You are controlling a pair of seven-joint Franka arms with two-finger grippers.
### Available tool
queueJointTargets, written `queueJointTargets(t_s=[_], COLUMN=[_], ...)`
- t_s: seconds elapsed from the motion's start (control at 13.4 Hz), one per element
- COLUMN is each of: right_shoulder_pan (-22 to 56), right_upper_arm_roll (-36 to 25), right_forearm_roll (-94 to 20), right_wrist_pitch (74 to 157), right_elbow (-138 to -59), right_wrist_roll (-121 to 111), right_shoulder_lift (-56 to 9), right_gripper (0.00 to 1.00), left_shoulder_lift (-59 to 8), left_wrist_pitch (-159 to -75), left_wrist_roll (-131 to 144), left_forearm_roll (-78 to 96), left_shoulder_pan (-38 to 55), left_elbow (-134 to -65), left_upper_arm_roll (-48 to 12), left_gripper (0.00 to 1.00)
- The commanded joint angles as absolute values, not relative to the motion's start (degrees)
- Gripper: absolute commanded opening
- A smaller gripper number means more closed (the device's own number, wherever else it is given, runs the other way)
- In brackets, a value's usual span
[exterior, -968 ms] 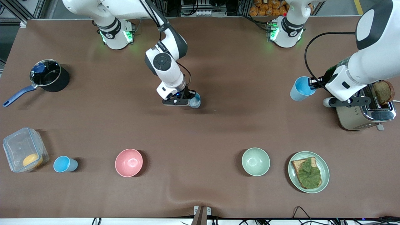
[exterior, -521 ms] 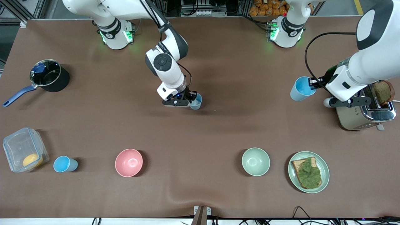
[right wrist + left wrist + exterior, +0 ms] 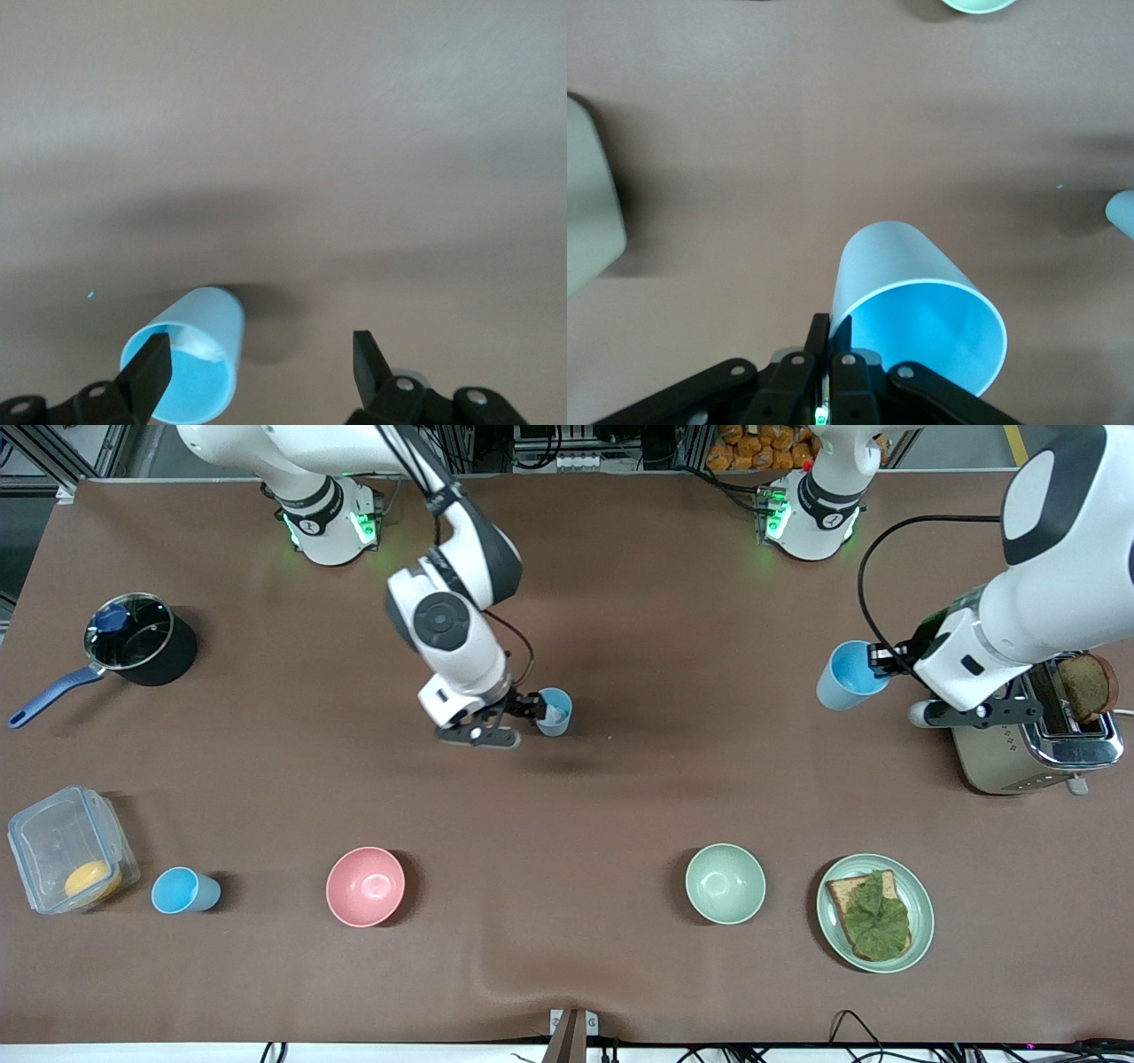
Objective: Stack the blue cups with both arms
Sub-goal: 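Place the right cup on the table while the left gripper carries its cup over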
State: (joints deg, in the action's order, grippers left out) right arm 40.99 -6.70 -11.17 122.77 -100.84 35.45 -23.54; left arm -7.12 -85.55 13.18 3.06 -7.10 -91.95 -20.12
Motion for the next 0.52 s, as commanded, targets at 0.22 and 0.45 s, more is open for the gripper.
queueJointTargets(t_s=[0.22, 0.45], right_shoulder_pan=[27.62, 21.81], right_upper_arm_roll=[-6.5, -6.5], right_forearm_roll=[-10.2, -10.28], right_wrist_pitch=[110.92, 109.43], right_elbow=[-95.36, -94.92], right_wrist_roll=[17.08, 11.96], right_shoulder_lift=[-19.61, -17.32], right_gripper=[1.0, 1.0], left_shoulder_lift=[-8.35, -11.76], left_wrist_pitch=[-88.05, -95.6], left_wrist_roll=[17.74, 28.18], left_forearm_roll=[7.91, 9.22], left_shoulder_pan=[-5.2, 0.85], left_elbow=[-92.19, -92.11], left_upper_arm_roll=[-25.65, -27.25], left_gripper=[0.0, 0.0])
